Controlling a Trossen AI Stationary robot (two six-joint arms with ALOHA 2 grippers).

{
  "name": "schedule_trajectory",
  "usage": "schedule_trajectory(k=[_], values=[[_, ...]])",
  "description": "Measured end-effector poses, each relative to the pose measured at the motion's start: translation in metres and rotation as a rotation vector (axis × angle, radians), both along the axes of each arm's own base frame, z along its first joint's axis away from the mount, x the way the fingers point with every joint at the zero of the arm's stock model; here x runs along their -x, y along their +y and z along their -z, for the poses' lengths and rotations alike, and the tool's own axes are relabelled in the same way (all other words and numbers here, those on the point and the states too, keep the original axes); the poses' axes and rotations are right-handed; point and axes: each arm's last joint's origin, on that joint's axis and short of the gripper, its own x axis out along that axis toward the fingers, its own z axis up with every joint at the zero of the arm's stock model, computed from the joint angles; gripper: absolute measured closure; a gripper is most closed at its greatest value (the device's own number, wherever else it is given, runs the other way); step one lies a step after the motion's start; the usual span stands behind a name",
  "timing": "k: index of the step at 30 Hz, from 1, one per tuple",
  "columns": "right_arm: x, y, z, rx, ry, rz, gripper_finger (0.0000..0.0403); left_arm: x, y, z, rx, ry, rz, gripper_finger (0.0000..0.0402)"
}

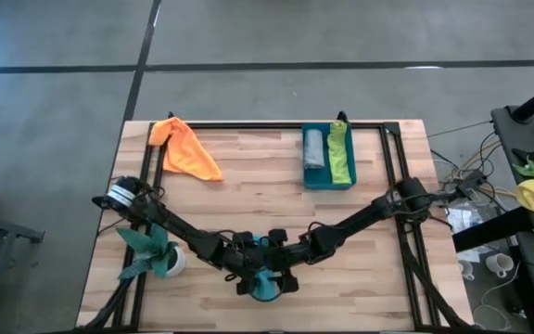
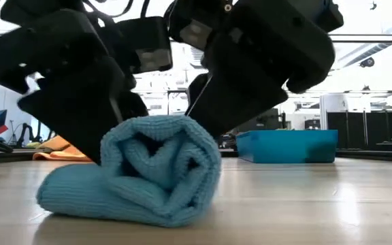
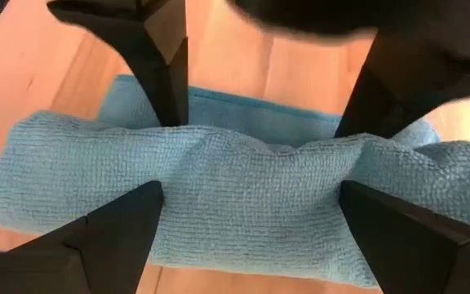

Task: Roll microfiber towels into tight, uniform cylinder then place into a basket
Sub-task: Roll the blue towel

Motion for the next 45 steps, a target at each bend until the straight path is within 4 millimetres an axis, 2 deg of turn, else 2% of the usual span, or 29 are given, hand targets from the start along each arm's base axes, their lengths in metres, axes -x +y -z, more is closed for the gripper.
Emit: schedule_trajectory(k=[5, 12, 15, 24, 31, 35, 39, 42, 45], values=[[-0.002, -0.003, 0.013, -0.006, 0.019, 0.049, 0.0033, 0.012, -0.003, -0.022, -0.001, -0.009, -0.005, 0.0025], [-0.001, -0.008, 0.016, -0.036, 0.034, 0.108, 0.0033, 0.025, -0.017, -0.043, -0.019, -0.1, -0.024, 0.0025], [-0.002, -0.011, 0.015, -0.057, 0.027, 0.138, 0.0033, 0.032, -0.024, -0.04, -0.057, -0.109, -0.031, 0.0025], [-0.003, -0.011, 0.014, -0.087, 0.024, 0.179, 0.0033, 0.046, -0.026, -0.002, -0.06, -0.03, -0.086, 0.0025], [-0.009, -0.016, 0.008, -0.107, 0.006, 0.233, 0.0033, 0.036, -0.04, 0.013, 0.032, -0.064, -0.036, 0.0025], [-0.006, -0.017, 0.012, -0.093, 0.011, 0.226, 0.0033, 0.037, -0.043, 0.012, 0.031, -0.047, -0.046, 0.0025], [-0.004, -0.018, 0.015, -0.077, 0.025, 0.215, 0.0033, 0.043, -0.04, -0.001, 0.014, -0.002, -0.042, 0.0025], [-0.002, -0.015, 0.015, -0.067, 0.028, 0.192, 0.0033, 0.043, -0.038, -0.02, 0.008, -0.068, -0.07, 0.0025], [-0.002, -0.013, 0.015, -0.056, 0.03, 0.157, 0.0033, 0.04, -0.032, -0.025, -0.039, -0.133, -0.115, 0.0025]])
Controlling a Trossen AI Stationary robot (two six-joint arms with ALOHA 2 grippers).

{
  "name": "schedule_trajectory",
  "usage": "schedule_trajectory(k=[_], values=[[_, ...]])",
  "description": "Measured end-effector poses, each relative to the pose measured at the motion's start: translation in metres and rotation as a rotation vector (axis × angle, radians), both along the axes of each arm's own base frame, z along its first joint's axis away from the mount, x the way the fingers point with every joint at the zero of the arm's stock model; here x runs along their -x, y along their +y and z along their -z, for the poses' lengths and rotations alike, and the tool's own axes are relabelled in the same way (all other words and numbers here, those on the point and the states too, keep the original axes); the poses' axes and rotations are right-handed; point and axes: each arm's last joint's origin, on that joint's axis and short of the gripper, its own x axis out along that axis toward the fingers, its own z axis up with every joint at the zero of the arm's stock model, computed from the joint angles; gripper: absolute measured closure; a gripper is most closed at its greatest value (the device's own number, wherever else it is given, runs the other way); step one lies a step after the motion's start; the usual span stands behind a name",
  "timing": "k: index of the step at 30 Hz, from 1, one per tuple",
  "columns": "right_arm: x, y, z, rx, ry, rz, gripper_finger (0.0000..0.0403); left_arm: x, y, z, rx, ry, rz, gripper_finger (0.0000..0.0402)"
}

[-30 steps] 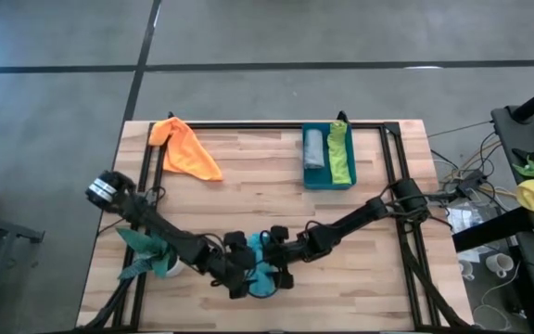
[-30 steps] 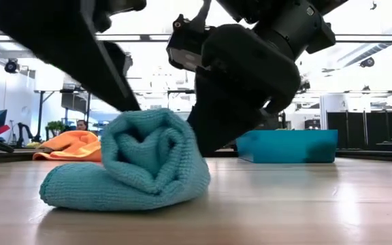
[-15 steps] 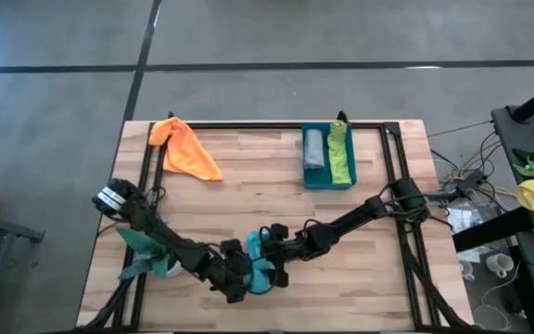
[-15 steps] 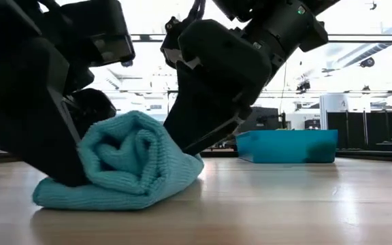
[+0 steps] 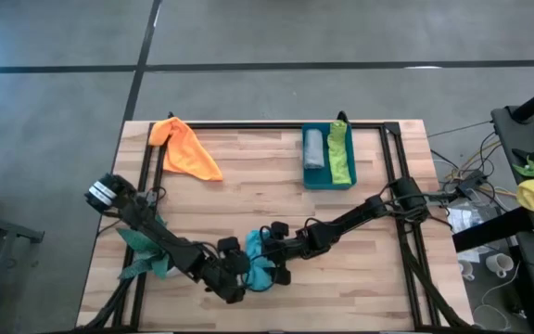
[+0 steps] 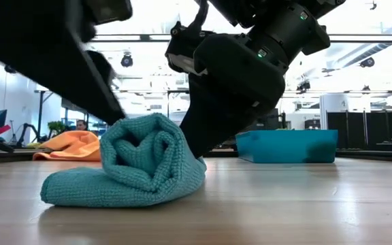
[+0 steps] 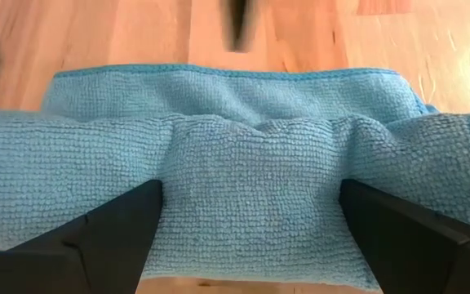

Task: Roll microfiber towels into tight, uniform cylinder then place into a basket
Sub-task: Roll the blue towel

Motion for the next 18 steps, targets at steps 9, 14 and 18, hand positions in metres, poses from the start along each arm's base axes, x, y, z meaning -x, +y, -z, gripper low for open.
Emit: schedule_trajectory(k=[9, 14, 18], values=[[0.001, 0.001, -0.002, -0.008, 0.003, -0.019, 0.0033, -0.02, 0.036, 0.025, -0.137, -0.092, 0.032, 0.0025], [0.001, 0.002, -0.006, -0.013, -0.005, -0.026, 0.0033, -0.017, 0.056, 0.047, -0.177, -0.051, 0.068, 0.0025], [0.002, 0.002, -0.007, -0.013, -0.005, -0.031, 0.0033, -0.017, 0.06, 0.059, -0.137, -0.04, 0.136, 0.0025]])
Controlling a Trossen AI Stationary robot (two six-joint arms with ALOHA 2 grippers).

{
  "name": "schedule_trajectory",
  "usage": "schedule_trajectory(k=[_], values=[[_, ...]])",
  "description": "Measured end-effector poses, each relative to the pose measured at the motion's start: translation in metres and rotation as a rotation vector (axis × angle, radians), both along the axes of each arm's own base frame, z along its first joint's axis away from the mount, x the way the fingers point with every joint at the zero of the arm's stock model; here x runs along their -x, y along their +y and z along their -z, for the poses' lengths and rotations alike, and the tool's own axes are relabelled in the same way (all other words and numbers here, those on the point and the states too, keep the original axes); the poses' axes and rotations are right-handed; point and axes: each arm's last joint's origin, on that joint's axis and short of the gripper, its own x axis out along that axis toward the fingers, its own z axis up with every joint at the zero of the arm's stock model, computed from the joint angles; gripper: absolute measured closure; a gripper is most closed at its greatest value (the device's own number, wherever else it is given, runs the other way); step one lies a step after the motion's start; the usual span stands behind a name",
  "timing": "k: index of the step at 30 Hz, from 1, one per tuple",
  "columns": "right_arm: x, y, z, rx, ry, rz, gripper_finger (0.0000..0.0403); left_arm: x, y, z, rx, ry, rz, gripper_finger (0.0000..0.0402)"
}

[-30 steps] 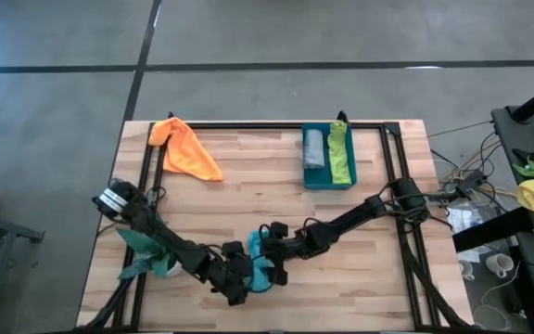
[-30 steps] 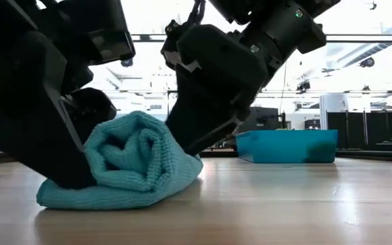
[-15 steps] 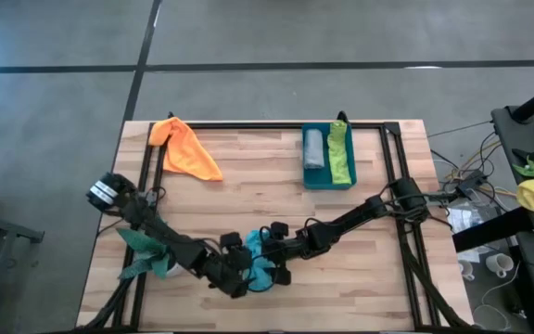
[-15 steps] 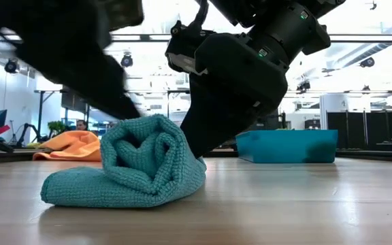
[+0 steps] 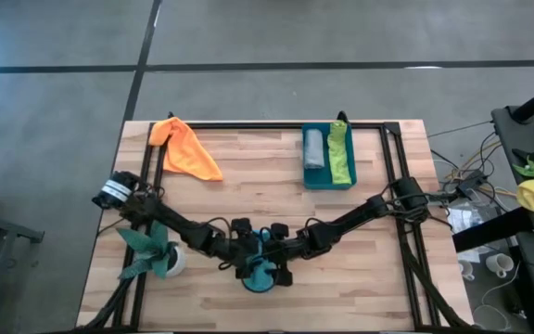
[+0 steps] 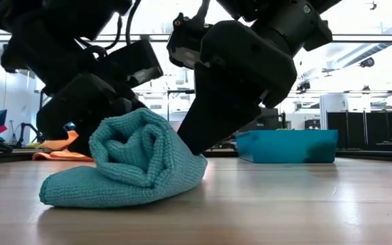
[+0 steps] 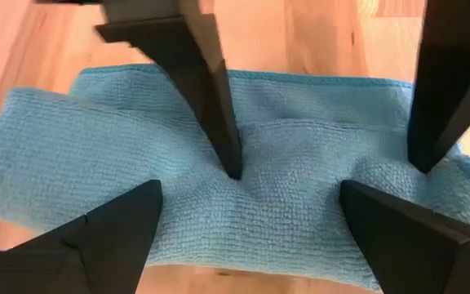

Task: Roll microfiber towels into tight, uniform cylinder then place into a basket
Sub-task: Roll the blue towel

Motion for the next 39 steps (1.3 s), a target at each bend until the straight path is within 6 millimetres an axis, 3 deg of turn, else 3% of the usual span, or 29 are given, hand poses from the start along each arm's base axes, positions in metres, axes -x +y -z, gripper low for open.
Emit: schedule_trajectory(k=[4, 8, 15, 19, 25, 29, 39], values=[[0.0, 0.0, 0.0, 0.002, -0.002, -0.003, 0.0033, 0.002, 0.001, 0.005, -0.003, 0.016, 0.007, 0.0025], [0.001, 0.0, -0.005, 0.007, 0.005, -0.005, 0.0033, 0.004, 0.001, -0.003, 0.002, 0.009, 0.016, 0.0025], [0.028, -0.002, -0.054, 0.006, 0.097, 0.065, 0.0033, 0.006, 0.001, -0.009, -0.004, 0.01, 0.02, 0.0025], [0.039, 0.005, -0.034, 0.037, 0.146, 0.087, 0.0033, 0.006, 0.001, -0.008, -0.005, 0.009, 0.019, 0.0025], [0.026, 0.023, 0.005, 0.043, 0.123, 0.098, 0.0033, 0.008, 0.002, -0.006, -0.002, 0.011, 0.023, 0.0025], [0.018, 0.029, 0.01, 0.02, 0.103, 0.119, 0.0033, 0.009, 0.001, -0.013, 0.009, 0.01, 0.038, 0.0025], [0.016, 0.026, 0.01, 0.018, 0.075, 0.18, 0.0033, 0.012, 0.002, -0.052, 0.038, -0.087, 0.049, 0.0025]])
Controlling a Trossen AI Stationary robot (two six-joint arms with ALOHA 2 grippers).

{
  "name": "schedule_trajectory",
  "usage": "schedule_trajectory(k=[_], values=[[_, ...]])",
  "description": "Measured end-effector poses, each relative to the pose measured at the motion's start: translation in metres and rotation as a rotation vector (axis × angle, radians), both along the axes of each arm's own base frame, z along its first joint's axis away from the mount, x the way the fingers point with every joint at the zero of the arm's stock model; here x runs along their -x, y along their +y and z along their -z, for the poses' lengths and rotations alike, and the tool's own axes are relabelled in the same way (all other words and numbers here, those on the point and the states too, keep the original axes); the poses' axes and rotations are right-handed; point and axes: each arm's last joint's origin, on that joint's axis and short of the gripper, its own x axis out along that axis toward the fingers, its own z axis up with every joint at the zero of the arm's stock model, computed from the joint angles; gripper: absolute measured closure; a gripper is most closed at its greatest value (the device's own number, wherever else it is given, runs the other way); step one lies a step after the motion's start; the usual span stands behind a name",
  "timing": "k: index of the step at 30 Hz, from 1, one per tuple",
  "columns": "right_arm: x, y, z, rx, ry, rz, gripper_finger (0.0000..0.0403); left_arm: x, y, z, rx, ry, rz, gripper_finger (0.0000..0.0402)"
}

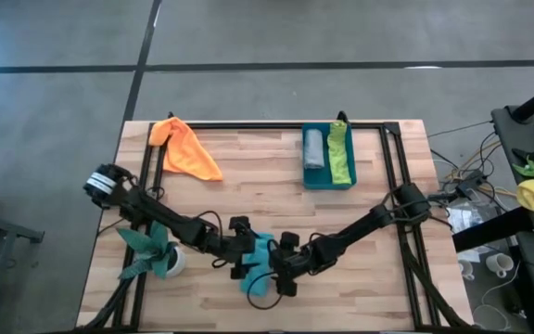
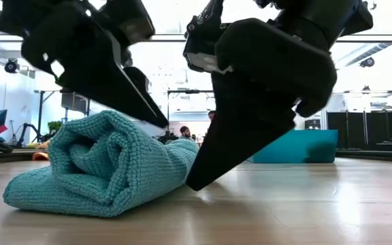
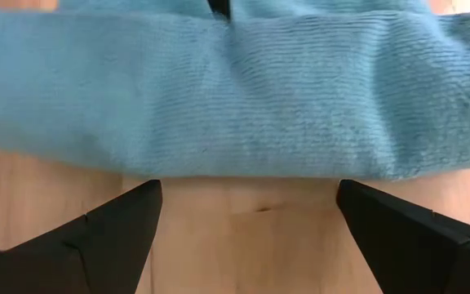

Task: Roll microfiber towels into tight, uniform cylinder then place into a basket
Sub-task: Roll the blue towel

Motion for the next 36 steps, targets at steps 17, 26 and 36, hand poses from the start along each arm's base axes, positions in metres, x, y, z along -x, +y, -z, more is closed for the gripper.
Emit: schedule_trajectory(k=[17, 26, 36], values=[[-0.001, -0.001, 0.0, -0.016, -0.022, 0.053, 0.0033, 0.012, -0.012, 0.006, 0.081, 0.089, -0.021, 0.0025], [-0.001, -0.001, 0.0, -0.036, -0.024, 0.078, 0.0033, 0.023, -0.042, -0.01, 0.201, 0.055, 0.017, 0.0025], [-0.001, -0.001, 0.0, -0.042, -0.021, 0.075, 0.0033, 0.032, -0.058, -0.002, 0.219, 0.07, -0.022, 0.0025]])
